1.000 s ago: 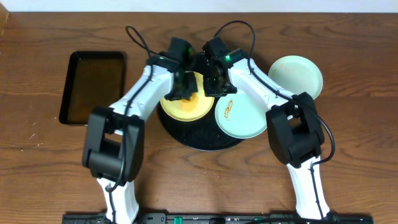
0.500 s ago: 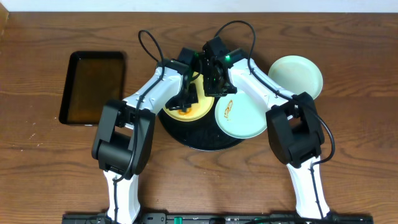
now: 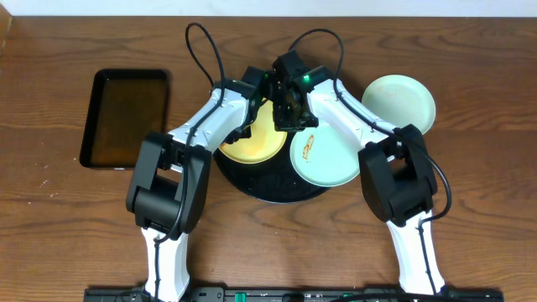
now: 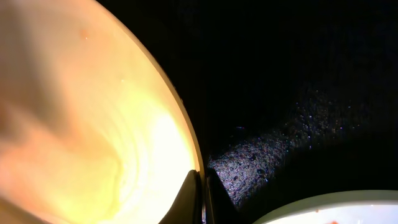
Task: Clean dirty plates on tray and stack at the side
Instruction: 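Continue scrubbing the yellow plate surface with the left gripper sponge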
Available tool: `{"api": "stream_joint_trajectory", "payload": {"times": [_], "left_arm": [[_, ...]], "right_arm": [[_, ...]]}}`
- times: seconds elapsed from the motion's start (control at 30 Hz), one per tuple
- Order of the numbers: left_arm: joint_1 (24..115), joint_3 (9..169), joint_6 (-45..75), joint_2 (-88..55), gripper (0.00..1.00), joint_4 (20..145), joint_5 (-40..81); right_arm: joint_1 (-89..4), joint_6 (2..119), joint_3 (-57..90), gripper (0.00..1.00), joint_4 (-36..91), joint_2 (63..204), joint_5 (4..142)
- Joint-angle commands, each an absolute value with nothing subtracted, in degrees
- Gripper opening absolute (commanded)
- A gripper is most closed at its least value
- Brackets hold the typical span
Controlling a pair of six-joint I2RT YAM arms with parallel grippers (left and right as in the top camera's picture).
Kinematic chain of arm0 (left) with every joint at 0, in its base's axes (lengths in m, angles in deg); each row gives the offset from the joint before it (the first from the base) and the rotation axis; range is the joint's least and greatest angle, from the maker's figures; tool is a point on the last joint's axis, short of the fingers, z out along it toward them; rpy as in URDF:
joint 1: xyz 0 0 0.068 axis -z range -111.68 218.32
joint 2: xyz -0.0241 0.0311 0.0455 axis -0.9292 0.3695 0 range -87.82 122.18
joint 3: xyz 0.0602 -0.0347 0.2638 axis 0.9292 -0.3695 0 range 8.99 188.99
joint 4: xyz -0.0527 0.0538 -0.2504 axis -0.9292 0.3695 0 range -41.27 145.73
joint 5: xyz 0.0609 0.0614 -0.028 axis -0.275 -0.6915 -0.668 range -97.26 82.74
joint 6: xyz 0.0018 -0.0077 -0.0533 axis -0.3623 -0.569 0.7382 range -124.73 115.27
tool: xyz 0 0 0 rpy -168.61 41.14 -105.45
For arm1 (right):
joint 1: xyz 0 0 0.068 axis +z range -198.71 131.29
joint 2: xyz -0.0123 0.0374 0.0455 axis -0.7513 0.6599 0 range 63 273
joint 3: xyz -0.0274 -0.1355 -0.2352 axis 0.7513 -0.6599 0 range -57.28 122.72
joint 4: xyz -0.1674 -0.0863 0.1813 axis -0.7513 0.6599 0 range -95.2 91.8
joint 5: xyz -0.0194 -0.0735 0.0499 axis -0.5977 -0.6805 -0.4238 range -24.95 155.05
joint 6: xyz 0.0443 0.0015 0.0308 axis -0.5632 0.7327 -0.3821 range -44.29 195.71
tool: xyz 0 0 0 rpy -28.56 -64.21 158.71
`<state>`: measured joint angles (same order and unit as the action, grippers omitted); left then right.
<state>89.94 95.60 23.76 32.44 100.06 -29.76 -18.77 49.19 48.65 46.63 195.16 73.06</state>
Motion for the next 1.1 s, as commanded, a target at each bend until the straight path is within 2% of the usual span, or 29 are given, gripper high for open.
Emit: {"api": "stream_joint_trajectory", "payload": {"times": [0.0, 0.27, 0.37, 0.57, 0.9, 1.0, 1.07], "left_arm": [[88.81, 97.37, 23.68, 31.57, 0.08, 100.69, -36.28], [88.83, 97.00, 23.41, 31.26, 0.08, 96.45, -9.87], [88.85, 96.61, 23.41, 31.29, 0.08, 93.74, -3.73], [88.92, 96.61, 23.39, 31.29, 0.08, 92.74, -3.43], [89.84, 94.31, 20.22, 32.20, 0.08, 86.29, 8.68], [89.88, 94.27, 20.18, 32.20, 0.08, 86.11, 8.14], [89.77, 94.27, 20.18, 32.20, 0.08, 86.16, 2.72]], "right_arm": [[-19.91, 48.77, 49.20, 0.01, 46.89, 195.99, 69.54], [-19.91, 48.77, 49.20, 0.01, 46.81, 195.99, 69.56], [-19.91, 48.77, 49.20, 0.01, 46.87, 195.99, 69.56], [-19.87, 48.77, 49.20, 0.01, 46.85, 195.99, 69.56], [-19.84, 48.77, 49.20, 0.01, 46.76, 195.99, 69.59], [-19.84, 48.75, 49.20, 0.01, 46.81, 195.99, 69.59], [-19.87, 48.77, 49.20, 0.01, 46.91, 195.99, 69.59]]}}
